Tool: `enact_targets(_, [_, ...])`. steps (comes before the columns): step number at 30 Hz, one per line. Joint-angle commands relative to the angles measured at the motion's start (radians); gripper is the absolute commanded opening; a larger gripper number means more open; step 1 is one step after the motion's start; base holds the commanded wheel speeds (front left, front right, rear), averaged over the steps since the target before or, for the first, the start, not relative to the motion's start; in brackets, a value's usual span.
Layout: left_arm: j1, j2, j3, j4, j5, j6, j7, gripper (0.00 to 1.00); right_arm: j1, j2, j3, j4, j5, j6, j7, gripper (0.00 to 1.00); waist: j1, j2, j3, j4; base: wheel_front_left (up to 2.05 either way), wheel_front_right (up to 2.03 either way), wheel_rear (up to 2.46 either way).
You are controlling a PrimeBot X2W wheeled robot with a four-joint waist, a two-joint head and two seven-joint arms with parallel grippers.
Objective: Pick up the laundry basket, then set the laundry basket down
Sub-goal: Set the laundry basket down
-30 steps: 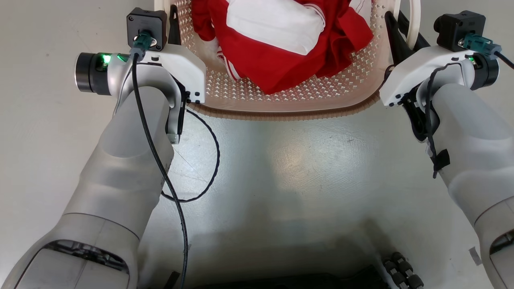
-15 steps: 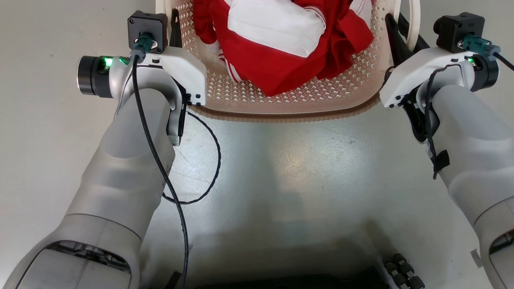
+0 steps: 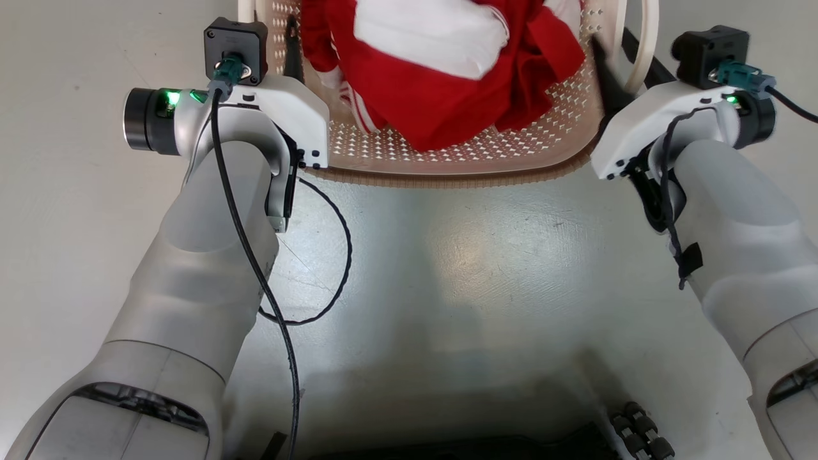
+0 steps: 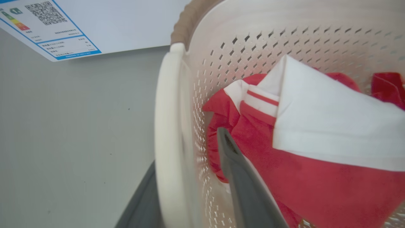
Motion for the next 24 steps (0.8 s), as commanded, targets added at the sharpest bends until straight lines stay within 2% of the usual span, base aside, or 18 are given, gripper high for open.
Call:
enact_targets(1, [0.02, 0.019, 0.008, -0.011, -0.011, 0.001, -0.006, 1.0, 0.06, 0.02, 0.013, -0.002, -0.015, 0.007, -0.002, 1.0, -0.0001, 0.0, 0.0, 0.0, 0.0, 0.0, 0.0])
enact_targets(24, [0.026, 0.019, 0.006, -0.024, -0.034, 0.016, -0.006, 1.0, 0.067, 0.014, -0.062, -0.043, -0.076, 0.007, -0.002, 1.0, -0.0001, 0.0, -0.014, -0.001, 0.0, 0.0, 0.0])
